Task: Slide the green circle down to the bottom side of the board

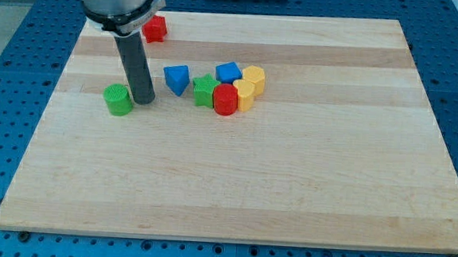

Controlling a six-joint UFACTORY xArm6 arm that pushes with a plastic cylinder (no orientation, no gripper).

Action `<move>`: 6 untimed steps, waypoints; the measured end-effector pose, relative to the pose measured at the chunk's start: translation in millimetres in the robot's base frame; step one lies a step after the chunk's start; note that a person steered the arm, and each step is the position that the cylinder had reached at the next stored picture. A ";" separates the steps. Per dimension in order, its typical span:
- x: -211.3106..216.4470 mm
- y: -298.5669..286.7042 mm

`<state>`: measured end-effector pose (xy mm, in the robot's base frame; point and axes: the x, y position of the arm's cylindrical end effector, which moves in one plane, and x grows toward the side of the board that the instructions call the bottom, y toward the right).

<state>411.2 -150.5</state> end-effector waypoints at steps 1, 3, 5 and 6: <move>-3.5 1.0; -23.0 -33.6; -26.0 -72.5; 2.2 -55.0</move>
